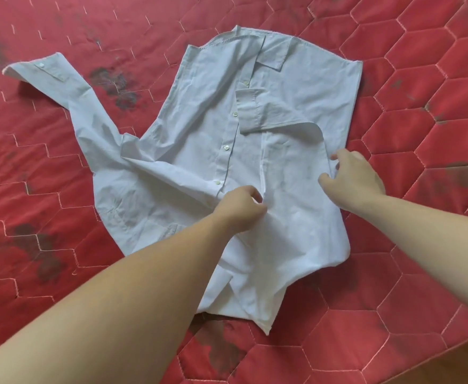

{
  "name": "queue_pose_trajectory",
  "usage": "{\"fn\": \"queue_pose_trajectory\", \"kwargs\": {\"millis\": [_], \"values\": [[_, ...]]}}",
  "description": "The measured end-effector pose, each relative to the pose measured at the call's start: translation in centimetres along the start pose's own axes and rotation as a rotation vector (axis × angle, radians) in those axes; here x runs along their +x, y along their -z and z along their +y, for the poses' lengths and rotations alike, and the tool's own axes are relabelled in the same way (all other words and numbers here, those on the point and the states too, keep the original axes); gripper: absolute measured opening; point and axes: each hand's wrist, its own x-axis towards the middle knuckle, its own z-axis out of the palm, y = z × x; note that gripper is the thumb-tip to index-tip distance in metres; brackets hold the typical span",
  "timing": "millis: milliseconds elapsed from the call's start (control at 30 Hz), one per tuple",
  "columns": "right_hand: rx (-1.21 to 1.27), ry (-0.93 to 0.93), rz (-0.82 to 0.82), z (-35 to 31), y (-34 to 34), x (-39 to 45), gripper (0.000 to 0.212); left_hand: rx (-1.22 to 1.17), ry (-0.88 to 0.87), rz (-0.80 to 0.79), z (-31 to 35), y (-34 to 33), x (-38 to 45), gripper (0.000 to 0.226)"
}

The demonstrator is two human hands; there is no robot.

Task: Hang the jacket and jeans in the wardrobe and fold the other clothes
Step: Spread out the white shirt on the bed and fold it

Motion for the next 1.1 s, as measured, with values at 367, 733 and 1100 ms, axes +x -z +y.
{"fn": "queue_pose_trajectory", "kwargs": {"millis": [367, 733, 1100], "values": [[-0.081, 0.311, -0.038, -3.3, -0.2, 10.4, 0.063, 0.028, -0.077, 0.094, 5.3, 2.9, 8.6, 0.055], [0.516, -0.104, -0.050, -6.8, 1.1, 19.4, 0.032, 0.643, -0.321, 0.177, 4.6, 4.9, 14.2, 0.075], [1.031, -0.510, -0.196, -3.9, 1.4, 23.1, 0.043, 0.562, -0.499, 0.487, 4.4, 7.0, 18.1, 0.058]]}}
